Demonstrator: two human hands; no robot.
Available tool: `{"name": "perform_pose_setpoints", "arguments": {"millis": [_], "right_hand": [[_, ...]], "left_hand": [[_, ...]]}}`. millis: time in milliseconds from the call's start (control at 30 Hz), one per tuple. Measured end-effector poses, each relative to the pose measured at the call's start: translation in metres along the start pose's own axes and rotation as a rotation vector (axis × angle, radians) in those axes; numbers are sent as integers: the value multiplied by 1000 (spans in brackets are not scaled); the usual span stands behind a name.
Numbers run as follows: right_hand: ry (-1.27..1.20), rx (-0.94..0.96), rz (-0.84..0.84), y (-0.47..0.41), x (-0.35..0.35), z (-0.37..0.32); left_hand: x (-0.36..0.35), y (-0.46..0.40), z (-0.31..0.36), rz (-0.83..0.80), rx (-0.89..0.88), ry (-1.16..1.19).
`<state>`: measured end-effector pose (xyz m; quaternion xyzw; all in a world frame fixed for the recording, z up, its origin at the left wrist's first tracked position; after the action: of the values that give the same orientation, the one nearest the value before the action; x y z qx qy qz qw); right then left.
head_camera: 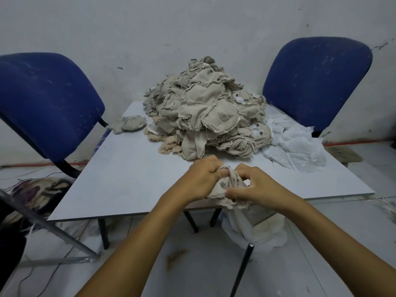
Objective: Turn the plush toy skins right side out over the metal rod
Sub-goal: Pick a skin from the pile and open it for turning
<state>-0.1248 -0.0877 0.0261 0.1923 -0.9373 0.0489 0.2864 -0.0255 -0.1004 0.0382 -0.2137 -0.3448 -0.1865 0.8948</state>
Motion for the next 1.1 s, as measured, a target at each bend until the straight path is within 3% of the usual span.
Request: {"name": "perform_pose_setpoints", "arguments": {"millis": [100, 167, 300, 433, 600, 700, 1100], "right_hand": [[65, 45, 31, 3, 7, -3], [92, 73, 46, 9, 17, -5], [248, 181, 42, 30, 14, -13], [314, 282, 59, 57, 16, -26], [419, 616, 306, 112, 26, -65], [495, 750, 365, 138, 13, -70], [660, 748, 445, 151, -13, -43]], "left_hand": [[-3, 5, 2, -43, -7, 133], [-10, 11, 7, -165, -6, 170], [-16, 25, 29, -272, -129, -49], [-9, 42, 69, -167, -370, -196], [6, 78, 127, 73, -739, -414], [-2, 99, 142, 125, -890, -485], [-29, 125, 132, 246, -976, -665]]}}
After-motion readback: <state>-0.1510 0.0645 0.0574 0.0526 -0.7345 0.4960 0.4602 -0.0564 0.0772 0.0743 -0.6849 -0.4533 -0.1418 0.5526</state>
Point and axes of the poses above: each hand's wrist, its own y-axis away from the middle knuckle, its own x-axis out of the back of the hand, z = x × y, the point moved 10 cm from there along -y, towards the middle knuckle, and after that the axes turned 10 degrees about -x, right-handed, at the moved point
